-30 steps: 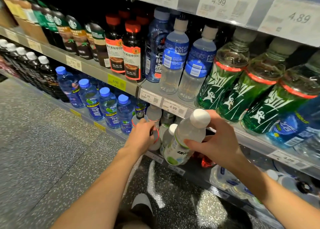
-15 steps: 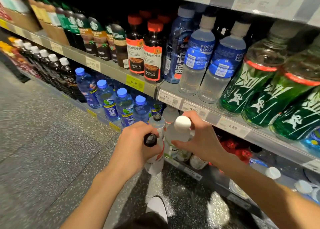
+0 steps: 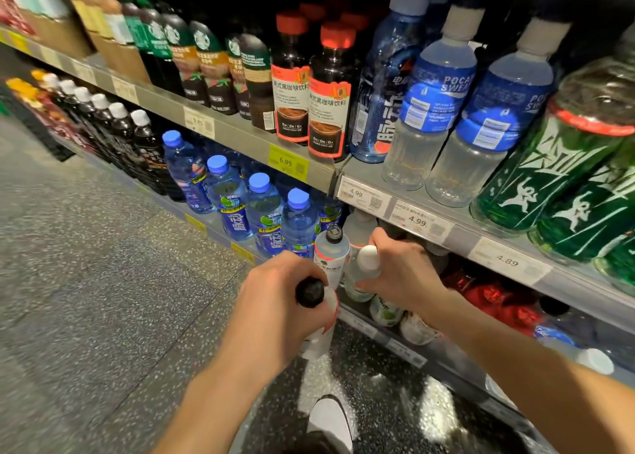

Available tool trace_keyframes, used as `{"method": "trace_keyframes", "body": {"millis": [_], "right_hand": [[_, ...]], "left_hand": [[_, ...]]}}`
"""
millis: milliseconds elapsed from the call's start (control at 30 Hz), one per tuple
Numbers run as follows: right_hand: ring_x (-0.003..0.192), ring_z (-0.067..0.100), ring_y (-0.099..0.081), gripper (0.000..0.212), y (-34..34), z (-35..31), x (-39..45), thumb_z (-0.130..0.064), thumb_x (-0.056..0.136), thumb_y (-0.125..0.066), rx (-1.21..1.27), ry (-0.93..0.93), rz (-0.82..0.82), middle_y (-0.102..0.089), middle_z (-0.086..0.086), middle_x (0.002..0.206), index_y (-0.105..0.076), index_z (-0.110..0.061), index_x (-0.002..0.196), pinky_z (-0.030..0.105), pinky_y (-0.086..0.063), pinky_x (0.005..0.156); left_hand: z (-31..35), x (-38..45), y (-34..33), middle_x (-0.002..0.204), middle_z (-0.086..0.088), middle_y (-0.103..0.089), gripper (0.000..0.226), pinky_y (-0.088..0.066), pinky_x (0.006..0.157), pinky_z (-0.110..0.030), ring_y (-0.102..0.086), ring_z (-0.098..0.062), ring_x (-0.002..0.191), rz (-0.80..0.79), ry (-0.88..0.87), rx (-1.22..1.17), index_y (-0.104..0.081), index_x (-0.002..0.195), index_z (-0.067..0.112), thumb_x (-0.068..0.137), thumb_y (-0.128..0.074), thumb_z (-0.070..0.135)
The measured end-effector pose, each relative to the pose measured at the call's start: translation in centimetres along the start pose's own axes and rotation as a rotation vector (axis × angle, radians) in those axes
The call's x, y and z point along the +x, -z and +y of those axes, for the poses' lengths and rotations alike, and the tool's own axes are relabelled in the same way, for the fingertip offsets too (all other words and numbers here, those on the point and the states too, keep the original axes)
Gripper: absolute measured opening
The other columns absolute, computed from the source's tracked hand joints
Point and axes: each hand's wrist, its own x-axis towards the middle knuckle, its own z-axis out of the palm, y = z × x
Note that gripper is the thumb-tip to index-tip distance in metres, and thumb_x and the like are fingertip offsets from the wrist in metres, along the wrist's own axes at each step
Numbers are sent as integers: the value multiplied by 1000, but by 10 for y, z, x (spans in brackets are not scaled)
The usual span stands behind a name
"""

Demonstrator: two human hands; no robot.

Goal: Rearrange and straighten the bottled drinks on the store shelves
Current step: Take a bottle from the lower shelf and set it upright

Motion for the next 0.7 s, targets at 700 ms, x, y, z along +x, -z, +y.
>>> {"method": "trace_keyframes", "body": {"millis": [700], "right_hand": [[117,19,-55,45,21,10,-36,-12,93,-56,250,35,-72,-58,2,127,-48,-16,136,30,-45,99]], "left_hand": [[23,9,-5,75,12,-66,22,-37,64,-3,-58,7,69,97,-83,-90,-75,77,22,56,-79,23]]}}
